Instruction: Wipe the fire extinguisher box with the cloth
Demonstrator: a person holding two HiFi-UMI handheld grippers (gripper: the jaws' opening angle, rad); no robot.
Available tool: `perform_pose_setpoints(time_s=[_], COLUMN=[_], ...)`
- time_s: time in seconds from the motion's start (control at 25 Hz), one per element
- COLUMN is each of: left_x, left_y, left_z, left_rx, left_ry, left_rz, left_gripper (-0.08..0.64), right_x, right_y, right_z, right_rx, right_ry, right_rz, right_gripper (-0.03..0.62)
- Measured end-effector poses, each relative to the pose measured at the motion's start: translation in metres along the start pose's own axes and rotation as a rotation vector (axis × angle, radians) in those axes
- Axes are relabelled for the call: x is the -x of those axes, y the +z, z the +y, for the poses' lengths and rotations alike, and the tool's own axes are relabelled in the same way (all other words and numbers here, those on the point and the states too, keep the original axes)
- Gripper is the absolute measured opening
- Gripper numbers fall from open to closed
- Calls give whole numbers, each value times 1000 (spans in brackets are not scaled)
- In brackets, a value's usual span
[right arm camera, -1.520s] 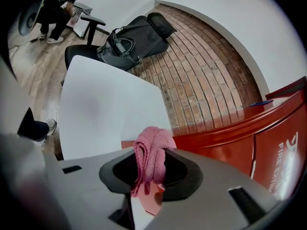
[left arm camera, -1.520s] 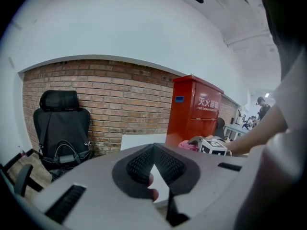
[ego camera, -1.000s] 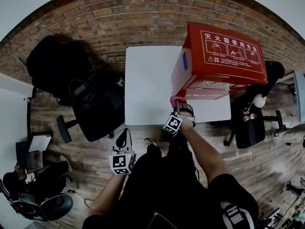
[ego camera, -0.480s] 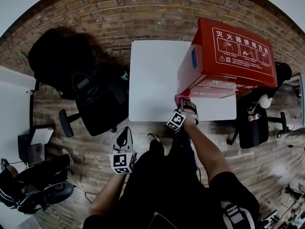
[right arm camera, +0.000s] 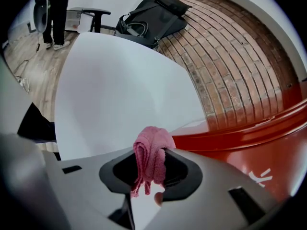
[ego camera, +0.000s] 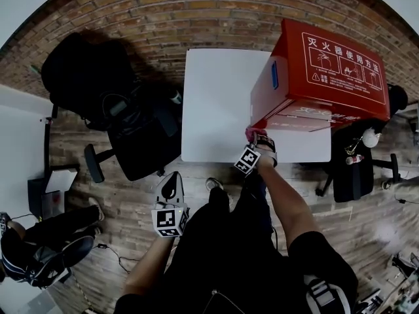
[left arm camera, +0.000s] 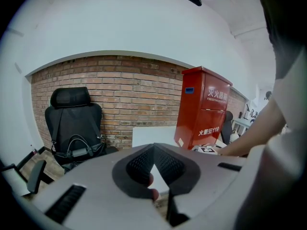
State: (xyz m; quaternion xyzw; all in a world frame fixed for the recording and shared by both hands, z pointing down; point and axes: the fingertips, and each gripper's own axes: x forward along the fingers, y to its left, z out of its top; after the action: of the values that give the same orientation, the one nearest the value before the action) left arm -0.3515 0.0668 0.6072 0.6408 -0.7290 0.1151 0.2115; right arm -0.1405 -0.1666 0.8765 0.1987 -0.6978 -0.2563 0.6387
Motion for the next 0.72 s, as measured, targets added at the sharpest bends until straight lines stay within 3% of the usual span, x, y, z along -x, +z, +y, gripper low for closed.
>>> perform_pose_setpoints(time_s=[0.4, 0.72], left_x=[11, 1], left_y=[-4, 0], left_z=[1, -20], left_rx=[-13, -9], left_ry=[-7, -77], left_rz=[-3, -15], left_gripper=[21, 21], right_x=[3, 70], right_y=[1, 2], right_z=[2, -33], right_rx=[-46, -419], right_ry=[-1, 0], right_rz=[-37, -241], right_gripper=[121, 117])
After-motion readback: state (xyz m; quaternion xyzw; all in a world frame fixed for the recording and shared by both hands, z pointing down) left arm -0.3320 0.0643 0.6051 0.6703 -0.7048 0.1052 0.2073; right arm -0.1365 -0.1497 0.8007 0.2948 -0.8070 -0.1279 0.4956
